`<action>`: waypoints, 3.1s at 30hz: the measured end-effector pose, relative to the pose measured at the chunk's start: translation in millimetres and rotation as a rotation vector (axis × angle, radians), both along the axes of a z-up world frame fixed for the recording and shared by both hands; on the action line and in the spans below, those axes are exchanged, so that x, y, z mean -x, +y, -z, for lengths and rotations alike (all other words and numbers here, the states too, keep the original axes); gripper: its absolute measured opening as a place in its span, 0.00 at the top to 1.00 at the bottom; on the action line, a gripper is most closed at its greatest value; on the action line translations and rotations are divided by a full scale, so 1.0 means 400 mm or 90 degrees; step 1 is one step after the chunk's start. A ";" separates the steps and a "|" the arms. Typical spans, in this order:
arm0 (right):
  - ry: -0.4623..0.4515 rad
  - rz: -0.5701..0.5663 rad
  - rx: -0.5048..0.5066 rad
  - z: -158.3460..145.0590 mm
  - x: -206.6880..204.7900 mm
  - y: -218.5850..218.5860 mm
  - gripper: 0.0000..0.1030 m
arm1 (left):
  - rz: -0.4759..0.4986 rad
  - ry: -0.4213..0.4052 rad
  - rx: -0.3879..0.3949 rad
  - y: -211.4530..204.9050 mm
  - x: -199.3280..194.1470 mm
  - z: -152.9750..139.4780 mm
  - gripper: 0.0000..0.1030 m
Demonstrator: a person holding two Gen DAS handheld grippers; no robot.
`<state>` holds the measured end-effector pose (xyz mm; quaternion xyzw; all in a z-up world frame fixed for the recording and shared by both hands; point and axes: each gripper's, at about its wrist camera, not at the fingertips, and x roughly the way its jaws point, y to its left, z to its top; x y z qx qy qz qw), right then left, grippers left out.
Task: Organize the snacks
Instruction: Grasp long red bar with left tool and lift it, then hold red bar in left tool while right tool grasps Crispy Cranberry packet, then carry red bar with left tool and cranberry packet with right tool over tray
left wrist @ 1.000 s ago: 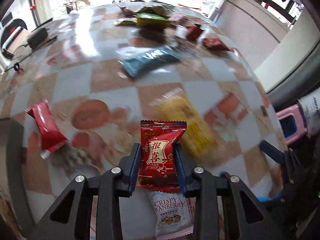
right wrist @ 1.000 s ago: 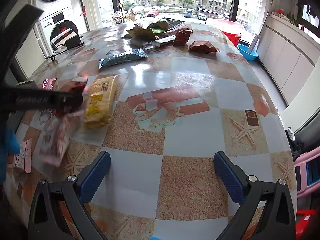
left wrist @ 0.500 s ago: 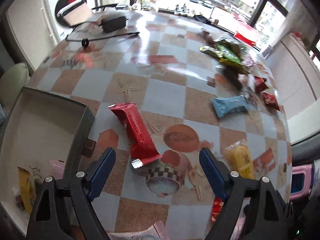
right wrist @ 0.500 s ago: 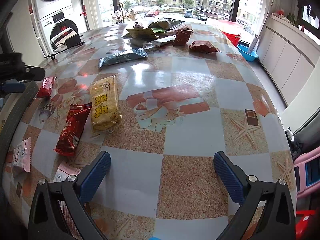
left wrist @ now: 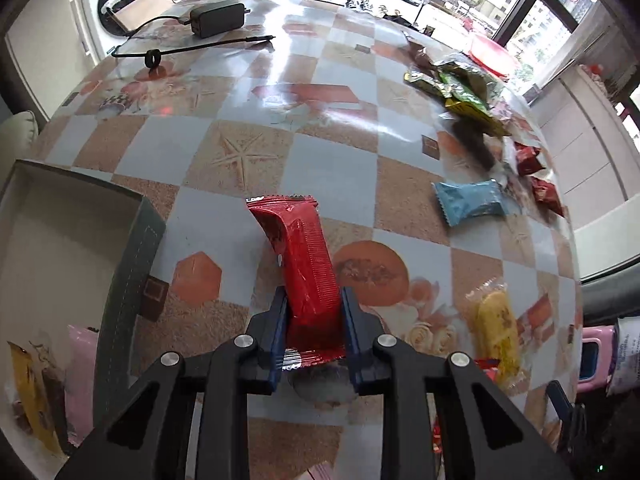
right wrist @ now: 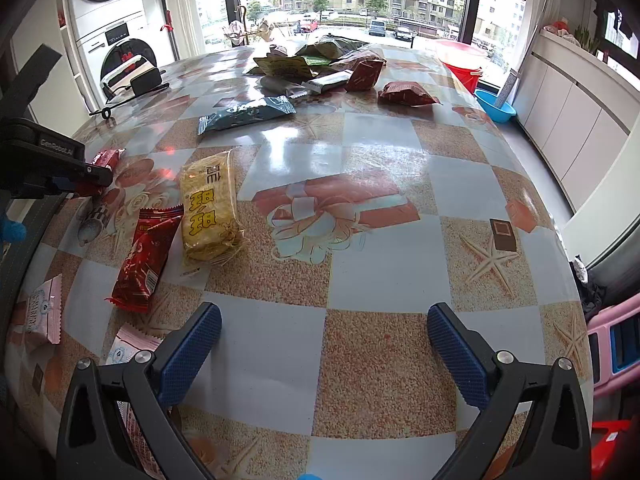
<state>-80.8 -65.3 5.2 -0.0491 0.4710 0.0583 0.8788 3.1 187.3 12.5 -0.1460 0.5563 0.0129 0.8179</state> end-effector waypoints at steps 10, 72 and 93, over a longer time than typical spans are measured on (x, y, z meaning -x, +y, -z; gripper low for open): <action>0.000 0.000 0.002 0.000 0.000 0.001 0.00 | 0.193 -0.104 -0.111 -0.040 0.241 -0.137 0.74; 0.179 -0.087 -0.106 -0.068 0.101 0.116 0.61 | 0.150 -0.059 -0.007 -0.071 0.356 -0.045 0.79; 0.130 -0.260 -0.176 -0.318 0.036 0.500 0.61 | 0.046 -0.185 -0.048 0.296 0.393 -0.341 0.79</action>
